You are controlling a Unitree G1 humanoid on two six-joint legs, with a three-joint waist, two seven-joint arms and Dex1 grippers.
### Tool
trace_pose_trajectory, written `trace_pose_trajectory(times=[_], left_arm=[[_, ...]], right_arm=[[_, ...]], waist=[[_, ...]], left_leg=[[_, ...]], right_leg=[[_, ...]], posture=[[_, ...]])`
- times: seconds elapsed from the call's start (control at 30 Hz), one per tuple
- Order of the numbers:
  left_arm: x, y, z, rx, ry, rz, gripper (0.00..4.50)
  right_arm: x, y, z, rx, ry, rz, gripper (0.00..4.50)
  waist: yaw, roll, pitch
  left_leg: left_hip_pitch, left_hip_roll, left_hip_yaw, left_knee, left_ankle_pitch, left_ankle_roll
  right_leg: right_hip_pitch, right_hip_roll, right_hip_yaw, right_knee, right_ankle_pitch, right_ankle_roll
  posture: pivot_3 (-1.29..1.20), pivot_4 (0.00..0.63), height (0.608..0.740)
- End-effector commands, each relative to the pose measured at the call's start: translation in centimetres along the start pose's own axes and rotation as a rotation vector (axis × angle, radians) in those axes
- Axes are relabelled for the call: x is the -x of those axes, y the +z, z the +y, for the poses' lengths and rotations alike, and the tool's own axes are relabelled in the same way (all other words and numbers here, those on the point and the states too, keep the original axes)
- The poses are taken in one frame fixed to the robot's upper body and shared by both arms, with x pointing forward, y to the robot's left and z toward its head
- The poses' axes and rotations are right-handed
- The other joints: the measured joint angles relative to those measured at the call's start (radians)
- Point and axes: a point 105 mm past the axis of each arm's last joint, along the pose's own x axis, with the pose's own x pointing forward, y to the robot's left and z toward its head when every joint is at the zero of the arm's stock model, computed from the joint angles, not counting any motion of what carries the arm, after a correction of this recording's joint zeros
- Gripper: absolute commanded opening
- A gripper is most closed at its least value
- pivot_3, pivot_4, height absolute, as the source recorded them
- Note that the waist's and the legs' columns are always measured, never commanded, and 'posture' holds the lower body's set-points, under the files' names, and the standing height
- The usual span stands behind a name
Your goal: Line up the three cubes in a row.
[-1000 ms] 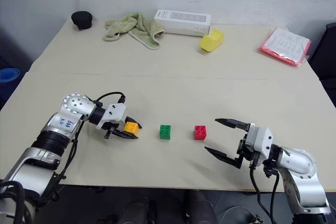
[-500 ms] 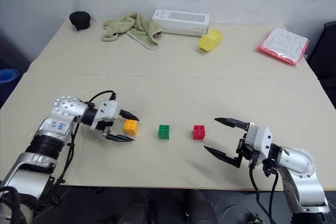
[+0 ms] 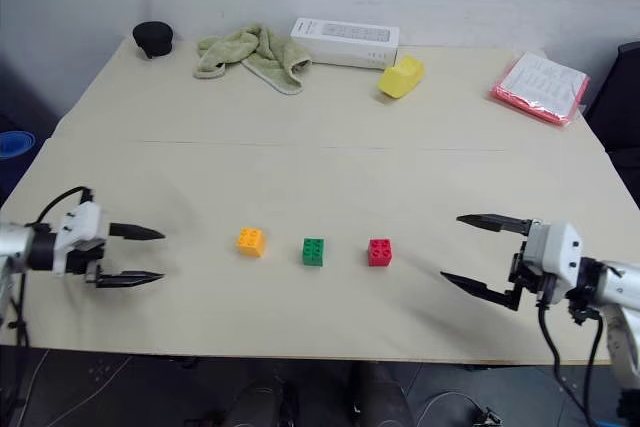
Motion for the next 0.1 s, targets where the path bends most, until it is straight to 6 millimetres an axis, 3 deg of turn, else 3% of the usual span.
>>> trace_pose_trajectory(times=[0.03,0.1], left_arm=[[1.08,2.06,0.59,-0.011,0.096,-0.087,3.90],[1.18,2.08,0.32,0.004,0.109,-0.089,3.90]], right_arm=[[0.61,0.79,-1.07,0.029,-0.014,-0.010,4.50],[0.55,0.75,-1.21,0.021,-0.022,-0.011,4.50]], waist=[[0.003,0.000,0.000],[0.005,0.000,0.000]], left_leg=[[0.000,0.000,0.000,0.000,0.000,0.000],[0.000,0.000,-0.001,0.000,0.000,0.000]], right_leg=[[0.000,0.000,0.000,0.000,0.000,0.000],[0.000,-0.001,-0.001,0.000,0.000,0.000]], posture=[[0.00,0.150,0.740],[0.00,0.150,0.740]])
